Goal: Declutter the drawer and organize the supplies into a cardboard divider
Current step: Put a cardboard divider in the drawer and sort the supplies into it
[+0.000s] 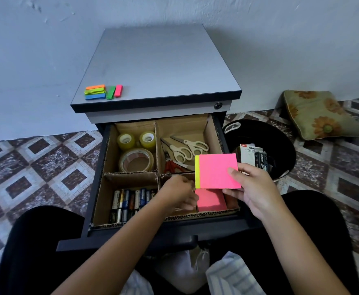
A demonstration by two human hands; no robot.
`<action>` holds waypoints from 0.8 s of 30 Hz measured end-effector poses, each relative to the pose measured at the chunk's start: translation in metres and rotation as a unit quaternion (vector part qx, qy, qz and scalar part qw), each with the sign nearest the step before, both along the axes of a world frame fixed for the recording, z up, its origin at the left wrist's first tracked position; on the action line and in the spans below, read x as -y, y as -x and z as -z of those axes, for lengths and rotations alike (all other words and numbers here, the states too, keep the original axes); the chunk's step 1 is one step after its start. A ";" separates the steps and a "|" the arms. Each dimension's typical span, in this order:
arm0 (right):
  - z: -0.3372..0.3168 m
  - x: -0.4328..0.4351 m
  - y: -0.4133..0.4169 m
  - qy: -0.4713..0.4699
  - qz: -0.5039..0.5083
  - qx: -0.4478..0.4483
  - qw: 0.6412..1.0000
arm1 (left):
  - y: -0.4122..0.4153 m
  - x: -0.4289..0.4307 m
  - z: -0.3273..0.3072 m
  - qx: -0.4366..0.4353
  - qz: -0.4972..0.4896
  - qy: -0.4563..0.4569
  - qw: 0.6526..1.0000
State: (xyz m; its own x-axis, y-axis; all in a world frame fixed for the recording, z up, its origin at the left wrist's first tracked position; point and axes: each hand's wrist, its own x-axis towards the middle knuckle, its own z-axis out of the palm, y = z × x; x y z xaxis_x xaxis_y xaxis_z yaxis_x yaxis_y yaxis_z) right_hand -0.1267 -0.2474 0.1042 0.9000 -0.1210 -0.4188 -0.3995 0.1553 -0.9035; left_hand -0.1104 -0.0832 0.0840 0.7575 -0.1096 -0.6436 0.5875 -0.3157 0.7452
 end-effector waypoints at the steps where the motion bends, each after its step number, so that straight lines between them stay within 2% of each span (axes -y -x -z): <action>1: 0.000 -0.001 0.001 0.006 -0.012 -0.001 1.000 | 0.002 -0.003 -0.006 0.001 -0.046 0.064 0.997; 4: 0.000 -0.009 0.003 0.017 -0.050 -0.012 0.999 | 0.010 -0.017 -0.022 0.020 -0.133 0.186 0.973; 7: 0.000 -0.022 0.003 0.032 -0.080 -0.026 0.996 | 0.014 -0.034 -0.025 0.062 -0.127 0.154 0.978; 12: 0.010 -0.031 -0.004 0.213 -0.162 -0.017 0.963 | 0.019 -0.071 -0.024 0.111 -0.207 0.091 0.968; 18: 0.033 -0.043 -0.011 0.240 -0.232 -0.063 0.941 | 0.022 -0.115 -0.022 0.133 -0.298 0.089 0.941; 20: 0.039 -0.050 -0.015 0.304 -0.252 -0.046 0.918 | 0.025 -0.118 -0.023 0.132 -0.304 0.095 0.939; 24: 0.041 -0.062 -0.018 0.501 -0.297 0.016 0.813 | 0.028 -0.118 -0.018 0.121 -0.303 0.105 0.939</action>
State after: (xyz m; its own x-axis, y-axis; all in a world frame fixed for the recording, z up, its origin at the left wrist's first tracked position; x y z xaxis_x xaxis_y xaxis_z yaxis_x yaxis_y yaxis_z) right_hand -0.1086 -0.1857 0.0635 0.9326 0.0722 -0.3536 -0.1095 -0.8770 -0.4678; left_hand -0.1386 0.0352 0.1018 0.8432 0.2831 -0.4571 0.4174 0.1911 0.8884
